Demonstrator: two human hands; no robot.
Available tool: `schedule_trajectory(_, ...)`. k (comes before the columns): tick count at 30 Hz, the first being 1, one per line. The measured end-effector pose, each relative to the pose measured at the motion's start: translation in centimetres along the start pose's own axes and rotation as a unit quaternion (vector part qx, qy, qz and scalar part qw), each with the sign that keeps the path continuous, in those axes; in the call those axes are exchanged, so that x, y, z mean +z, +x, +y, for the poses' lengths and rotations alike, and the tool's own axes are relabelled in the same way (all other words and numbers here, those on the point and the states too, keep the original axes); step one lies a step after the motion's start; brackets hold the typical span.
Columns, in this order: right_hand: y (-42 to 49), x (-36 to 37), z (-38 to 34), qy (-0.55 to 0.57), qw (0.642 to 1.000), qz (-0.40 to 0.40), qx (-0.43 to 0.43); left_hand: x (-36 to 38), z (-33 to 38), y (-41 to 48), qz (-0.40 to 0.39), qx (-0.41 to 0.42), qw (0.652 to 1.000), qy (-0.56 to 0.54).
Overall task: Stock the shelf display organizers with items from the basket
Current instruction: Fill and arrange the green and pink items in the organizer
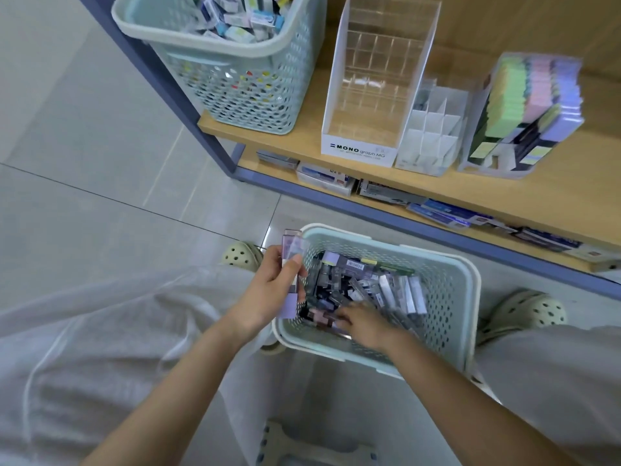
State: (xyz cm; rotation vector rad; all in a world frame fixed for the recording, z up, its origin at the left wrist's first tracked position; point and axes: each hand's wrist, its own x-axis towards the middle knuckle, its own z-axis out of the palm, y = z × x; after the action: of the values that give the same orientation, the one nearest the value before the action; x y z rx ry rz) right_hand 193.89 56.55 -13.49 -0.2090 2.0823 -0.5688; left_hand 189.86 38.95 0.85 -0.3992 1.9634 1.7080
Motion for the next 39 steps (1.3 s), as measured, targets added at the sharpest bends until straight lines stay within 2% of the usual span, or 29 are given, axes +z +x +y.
schedule_trajectory(3, 0.2, 0.1, -0.9, -0.066, 0.997, -0.032, 0.024, 0.2, -0.1, -0.2, -0.016, -0.016, 1.0, 0.003)
schedule_trajectory(8, 0.3, -0.3, -1.0, -0.023, 0.996, -0.063, 0.054, 0.4, -0.8, -0.8, -0.022, -0.019, 0.999, 0.02)
schedule_trajectory(16, -1.7, -1.6, -0.5, 0.0, 0.996, -0.061, 0.066, 0.9, -0.5, -2.2, -0.007, -0.015, 1.0, 0.023)
schedule_trajectory(20, -4.0, -1.6, -0.2, 0.052, 0.996, -0.014, 0.067, 1.2, -0.8, -2.6, 0.025, -0.011, 0.999, 0.019)
schedule_trajectory(26, -6.3, -1.5, 0.9, 0.057, 0.992, 0.024, 0.109, 1.7, -1.1, -3.7, 0.047, 0.0, 0.999, 0.02)
schedule_trajectory(31, -8.8, -3.3, 0.2, 0.144, 0.982, 0.091, 0.081, 2.7, -1.0, -4.0, 0.073, 0.001, 0.997, -0.011)
schedule_trajectory(34, -11.0, -5.7, -1.5, 0.224, 0.958, 0.175, 0.033, 4.1, -0.8, -3.9, 0.098, -0.016, 0.993, -0.068)
schedule_trajectory(39, -14.6, -8.4, -5.8, 0.346, 0.887, 0.303, -0.05, 7.3, 1.3, -3.7, 0.129, -0.019, 0.98, -0.15)
